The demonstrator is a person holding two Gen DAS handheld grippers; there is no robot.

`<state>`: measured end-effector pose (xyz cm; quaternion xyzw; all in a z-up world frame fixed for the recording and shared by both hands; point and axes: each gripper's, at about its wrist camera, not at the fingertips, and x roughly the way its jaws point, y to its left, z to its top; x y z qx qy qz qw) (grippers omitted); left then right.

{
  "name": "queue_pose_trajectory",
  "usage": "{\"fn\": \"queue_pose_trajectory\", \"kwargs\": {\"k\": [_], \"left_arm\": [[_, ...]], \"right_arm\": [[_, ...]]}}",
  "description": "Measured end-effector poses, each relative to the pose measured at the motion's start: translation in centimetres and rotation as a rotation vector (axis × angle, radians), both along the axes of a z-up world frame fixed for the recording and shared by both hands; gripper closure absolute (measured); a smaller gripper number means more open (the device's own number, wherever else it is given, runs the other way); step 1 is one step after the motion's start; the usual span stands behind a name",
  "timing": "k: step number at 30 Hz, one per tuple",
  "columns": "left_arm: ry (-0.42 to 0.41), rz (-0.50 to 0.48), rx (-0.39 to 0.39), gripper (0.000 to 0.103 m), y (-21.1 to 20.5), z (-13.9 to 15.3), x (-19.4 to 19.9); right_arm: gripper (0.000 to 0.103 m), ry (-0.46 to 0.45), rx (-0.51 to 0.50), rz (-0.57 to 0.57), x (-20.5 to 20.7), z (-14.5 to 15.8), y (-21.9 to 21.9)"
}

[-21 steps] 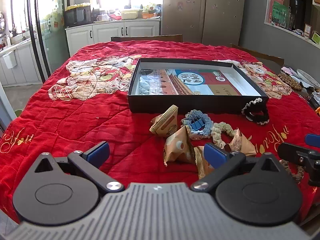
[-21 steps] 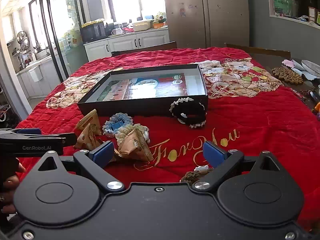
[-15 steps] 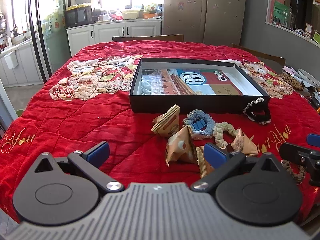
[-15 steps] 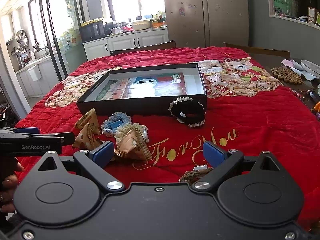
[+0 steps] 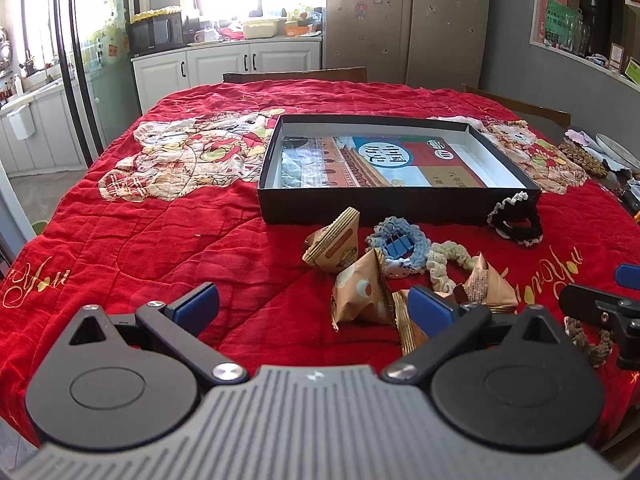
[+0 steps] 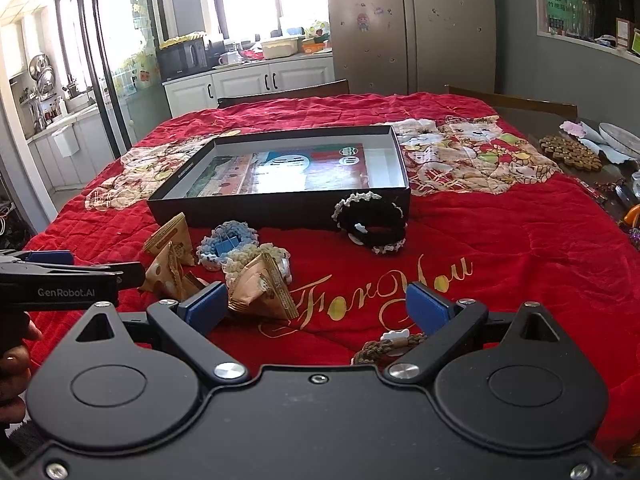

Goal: Organize objects
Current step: 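Move both grippers toward the tan packets and brown braided bracelet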

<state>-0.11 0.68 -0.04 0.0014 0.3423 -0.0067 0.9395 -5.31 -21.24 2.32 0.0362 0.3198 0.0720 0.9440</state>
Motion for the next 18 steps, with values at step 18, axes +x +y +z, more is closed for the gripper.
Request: {"fn": "queue_pose_trajectory", "kwargs": {"k": [18], "left_arm": [[-0.028, -0.016, 0.027, 0.0, -0.11, -0.08, -0.07]], "right_arm": [[0.008, 0.003, -0.001, 0.019, 0.12, -0.16, -0.12]]}}
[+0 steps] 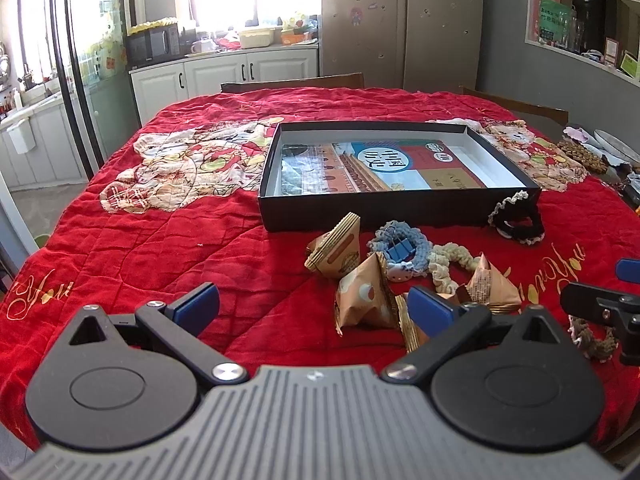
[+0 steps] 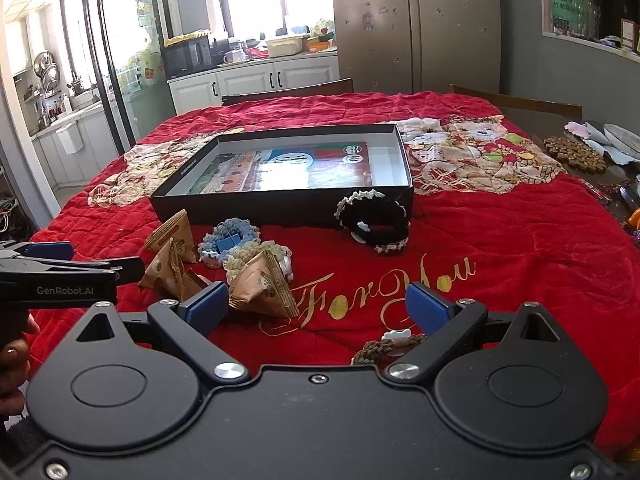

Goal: Organize objects
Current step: 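Move both grippers toward the tan packets and brown braided bracelet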

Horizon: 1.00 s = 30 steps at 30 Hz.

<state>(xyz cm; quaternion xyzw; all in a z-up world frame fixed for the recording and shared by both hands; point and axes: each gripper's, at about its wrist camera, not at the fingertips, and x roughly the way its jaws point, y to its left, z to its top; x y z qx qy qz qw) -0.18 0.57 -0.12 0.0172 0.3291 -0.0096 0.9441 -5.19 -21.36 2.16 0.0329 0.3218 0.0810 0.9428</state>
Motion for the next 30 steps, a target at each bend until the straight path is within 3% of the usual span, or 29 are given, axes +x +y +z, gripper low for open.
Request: {"fn": "queue_pose_trajectory", "kwargs": {"k": [30], "left_arm": [[-0.025, -0.149, -0.003, 0.0, 0.6, -0.79, 0.18]], "right_arm": [[0.013, -0.006, 0.005, 0.058, 0.44, -0.99, -0.3]]}}
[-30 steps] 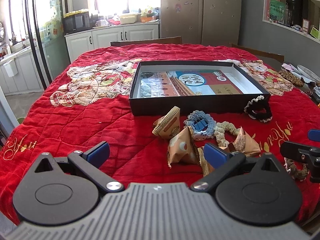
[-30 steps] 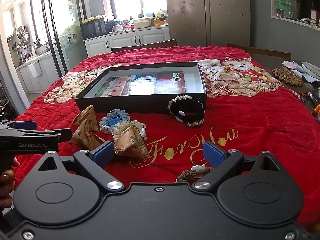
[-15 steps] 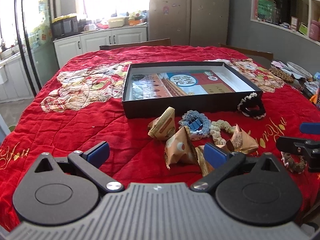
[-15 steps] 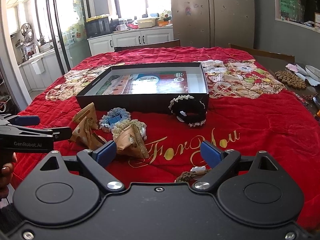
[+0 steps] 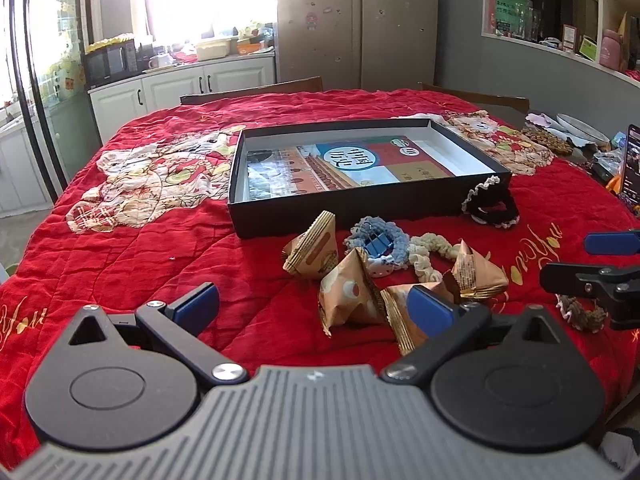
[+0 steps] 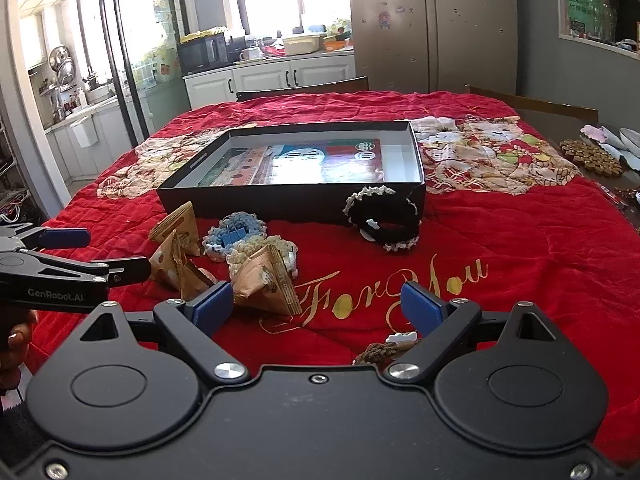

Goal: Organize objects
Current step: 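Move both grippers toward the tan packets and brown braided bracelet, then grasp the brown braided bracelet with the right gripper while the left gripper grasps a tan paper packet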

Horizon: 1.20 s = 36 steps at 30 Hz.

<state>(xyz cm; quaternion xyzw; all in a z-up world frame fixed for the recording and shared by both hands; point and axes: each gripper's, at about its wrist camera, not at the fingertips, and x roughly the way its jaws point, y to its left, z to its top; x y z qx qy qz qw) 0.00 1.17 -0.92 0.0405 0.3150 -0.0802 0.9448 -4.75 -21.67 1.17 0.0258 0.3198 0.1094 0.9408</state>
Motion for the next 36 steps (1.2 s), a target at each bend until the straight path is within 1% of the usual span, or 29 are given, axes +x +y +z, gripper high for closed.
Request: {"fn": "queue_pose_trajectory", "kwargs": {"k": [4, 7, 13, 17, 19, 23, 25, 29, 31, 32, 36], "left_arm": [[-0.011, -0.021, 0.008, 0.0, -0.2, -0.2, 0.0], [-0.02, -0.032, 0.002, 0.0, -0.2, -0.4, -0.1], [-0.084, -0.013, -0.007, 0.0, -0.1, -0.7, -0.6], [-0.064, -0.03, -0.018, 0.0, -0.1, -0.8, -0.4], [-0.06, -0.027, 0.001, 0.0, -0.4, -1.0, -0.3], [-0.052, -0.049, 0.028, 0.0, -0.8, -1.5, -0.3], [-0.05, -0.065, 0.035, 0.0, -0.9, -1.8, -0.3], [-0.036, -0.079, 0.019, 0.0, -0.8, -2.3, 0.1], [-0.033, -0.07, 0.011, 0.0, -0.6, -2.6, 0.5], [-0.031, -0.06, 0.008, 0.0, -0.5, -2.7, 0.8], [-0.014, -0.049, -0.026, 0.0, 0.0, -2.8, 1.5]], "right_arm": [[0.013, -0.002, 0.008, 0.01, 0.2, -0.2, -0.1], [0.012, -0.011, -0.005, 0.012, 0.3, -0.5, 0.0], [0.011, 0.001, -0.035, 0.012, 0.6, -1.4, 0.0], [0.01, 0.012, -0.031, 0.029, 0.7, -1.7, 0.0], [0.007, 0.003, -0.03, 0.034, 0.5, -1.8, 0.0], [0.007, -0.008, -0.028, 0.043, 0.5, -1.8, 0.0], [0.009, -0.004, -0.019, 0.048, 0.6, -1.9, -0.1], [0.02, 0.012, -0.044, 0.052, 0.8, -2.5, 0.0], [0.028, 0.018, -0.06, 0.042, 0.9, -2.8, 0.0], [0.034, 0.014, -0.066, 0.031, 0.9, -3.0, -0.1], [0.037, -0.001, -0.116, -0.005, 0.9, -3.2, -0.4]]}}
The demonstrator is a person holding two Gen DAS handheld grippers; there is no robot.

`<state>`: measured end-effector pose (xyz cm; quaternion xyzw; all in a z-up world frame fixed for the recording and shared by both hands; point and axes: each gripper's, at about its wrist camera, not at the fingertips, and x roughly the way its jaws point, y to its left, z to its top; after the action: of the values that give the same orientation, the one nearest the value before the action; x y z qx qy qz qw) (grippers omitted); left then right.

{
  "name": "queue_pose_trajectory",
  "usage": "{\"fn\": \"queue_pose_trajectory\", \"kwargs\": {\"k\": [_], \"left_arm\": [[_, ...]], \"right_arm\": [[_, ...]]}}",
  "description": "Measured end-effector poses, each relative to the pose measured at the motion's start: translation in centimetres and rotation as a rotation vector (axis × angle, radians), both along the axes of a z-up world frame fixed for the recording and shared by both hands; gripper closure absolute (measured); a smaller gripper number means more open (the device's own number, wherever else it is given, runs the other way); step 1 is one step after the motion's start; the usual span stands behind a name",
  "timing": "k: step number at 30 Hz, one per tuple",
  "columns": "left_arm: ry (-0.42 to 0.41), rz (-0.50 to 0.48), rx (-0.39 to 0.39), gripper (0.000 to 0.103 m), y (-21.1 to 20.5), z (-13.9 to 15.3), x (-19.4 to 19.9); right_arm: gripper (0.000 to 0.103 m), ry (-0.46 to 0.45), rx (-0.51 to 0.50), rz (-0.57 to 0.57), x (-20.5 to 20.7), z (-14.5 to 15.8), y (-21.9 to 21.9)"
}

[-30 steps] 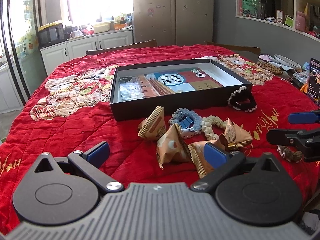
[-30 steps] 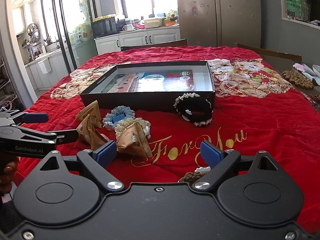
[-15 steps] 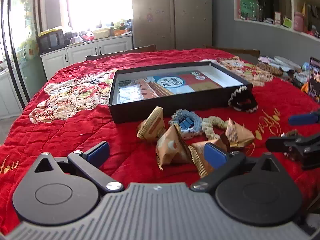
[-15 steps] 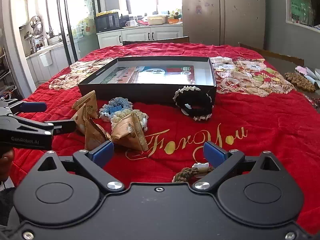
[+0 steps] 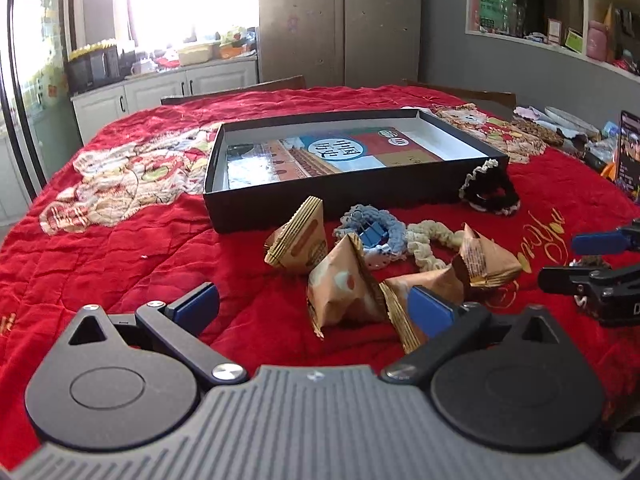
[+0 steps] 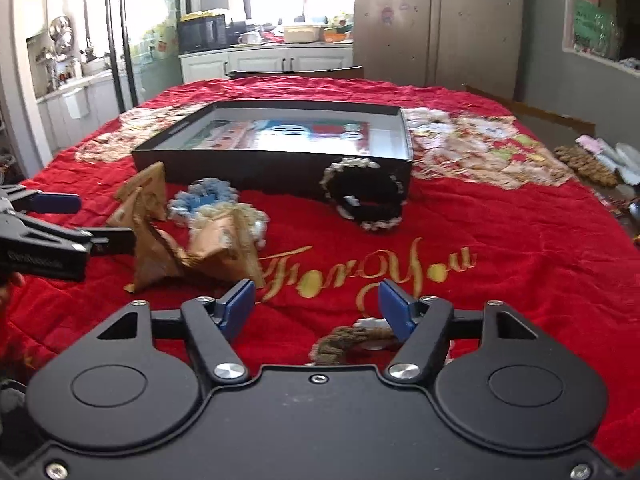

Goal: Organize objects
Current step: 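Grasp the brown braided bracelet with the right gripper while the left gripper grasps a tan paper packet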

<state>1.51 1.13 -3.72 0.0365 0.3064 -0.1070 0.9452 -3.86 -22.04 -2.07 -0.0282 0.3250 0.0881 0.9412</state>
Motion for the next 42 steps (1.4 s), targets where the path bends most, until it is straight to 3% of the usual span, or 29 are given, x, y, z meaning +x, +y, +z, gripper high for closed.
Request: {"fn": "queue_pose_trajectory", "kwargs": {"k": [7, 13, 17, 24, 29, 32, 36, 42], "left_arm": [[0.025, 0.004, 0.0, 0.001, -0.3, -0.4, 0.9], [0.059, 0.01, -0.025, 0.011, -0.1, -0.8, 1.7], [0.097, 0.008, -0.067, 0.021, 0.4, -1.2, 2.1], [0.101, 0.016, -0.067, 0.038, 0.7, -1.3, 2.1], [0.102, 0.02, -0.06, 0.042, 0.7, -1.4, 2.6], [0.096, 0.025, -0.052, 0.053, 0.6, -1.4, 2.8], [0.098, 0.027, -0.055, 0.057, 0.8, -1.4, 3.0], [0.095, 0.026, -0.059, 0.059, 1.2, -1.3, 2.6]], "right_arm": [[0.038, 0.004, -0.028, -0.041, -0.4, 0.0, -1.3], [0.04, -0.004, 0.004, -0.084, -1.1, 0.6, -3.2], [0.047, 0.008, 0.005, -0.124, -1.4, 0.7, -4.7], [0.056, 0.077, -0.024, -0.125, -1.5, -0.4, -5.5], [0.065, 0.1, -0.035, -0.129, -1.1, -1.2, -5.5], [0.081, 0.092, -0.027, -0.133, -1.1, -1.2, -5.7], [0.09, 0.081, -0.018, -0.142, -1.0, -1.2, -6.0], [0.093, 0.052, -0.011, -0.13, -1.0, -0.8, -5.8]]}}
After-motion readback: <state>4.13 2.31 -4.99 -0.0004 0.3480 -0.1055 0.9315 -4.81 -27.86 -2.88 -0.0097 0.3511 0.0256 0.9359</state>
